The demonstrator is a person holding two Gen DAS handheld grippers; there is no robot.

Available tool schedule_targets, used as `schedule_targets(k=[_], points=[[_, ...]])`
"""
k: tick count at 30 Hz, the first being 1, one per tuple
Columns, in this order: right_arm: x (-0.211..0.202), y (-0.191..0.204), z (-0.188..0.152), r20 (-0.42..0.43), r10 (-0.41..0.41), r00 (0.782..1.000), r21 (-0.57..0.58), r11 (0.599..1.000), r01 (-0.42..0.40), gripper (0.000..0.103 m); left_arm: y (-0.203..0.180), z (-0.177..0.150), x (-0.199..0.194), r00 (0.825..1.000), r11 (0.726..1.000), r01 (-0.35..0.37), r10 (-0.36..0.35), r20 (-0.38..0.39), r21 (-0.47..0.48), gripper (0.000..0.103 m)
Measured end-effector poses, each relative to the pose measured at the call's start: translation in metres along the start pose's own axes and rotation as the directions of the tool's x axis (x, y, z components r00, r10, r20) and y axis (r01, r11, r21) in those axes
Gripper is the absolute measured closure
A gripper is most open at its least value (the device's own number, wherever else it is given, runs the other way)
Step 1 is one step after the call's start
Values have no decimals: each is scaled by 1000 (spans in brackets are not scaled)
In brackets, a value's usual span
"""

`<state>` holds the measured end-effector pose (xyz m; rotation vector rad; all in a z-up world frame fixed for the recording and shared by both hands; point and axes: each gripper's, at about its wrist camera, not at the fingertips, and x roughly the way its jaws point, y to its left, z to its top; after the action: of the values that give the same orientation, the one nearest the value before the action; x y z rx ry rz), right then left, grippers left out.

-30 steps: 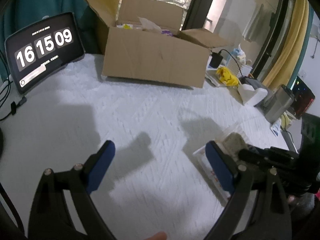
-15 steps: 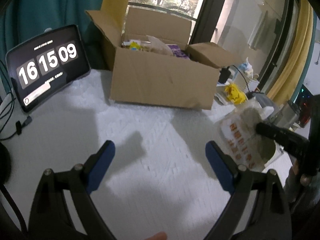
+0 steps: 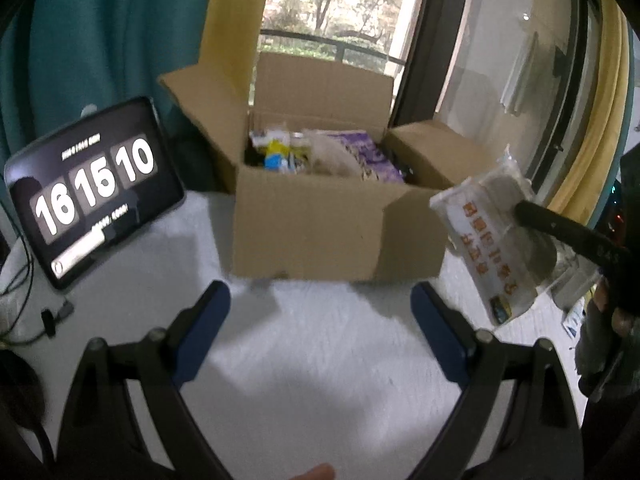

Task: Organize snacks
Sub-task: 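Lower both bags into the box and open both grippers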

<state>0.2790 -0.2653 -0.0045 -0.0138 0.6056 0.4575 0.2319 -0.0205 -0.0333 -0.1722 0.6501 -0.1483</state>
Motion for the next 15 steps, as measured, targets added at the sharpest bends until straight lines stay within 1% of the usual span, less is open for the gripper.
schedule_targets(k=[8, 10, 15], points=[[17, -2, 40, 54, 16, 998, -22, 1000, -14, 86, -3, 34, 10, 998, 999, -12, 9, 68, 42, 10], [24, -1, 51, 54, 23, 998, -36, 999, -21, 86, -4, 41, 13, 997, 999, -11, 8, 78, 48, 10], [38, 2, 78, 99, 32, 995, -44, 999, -28, 86, -7, 63, 25, 995, 997, -19, 11, 100, 78, 10]])
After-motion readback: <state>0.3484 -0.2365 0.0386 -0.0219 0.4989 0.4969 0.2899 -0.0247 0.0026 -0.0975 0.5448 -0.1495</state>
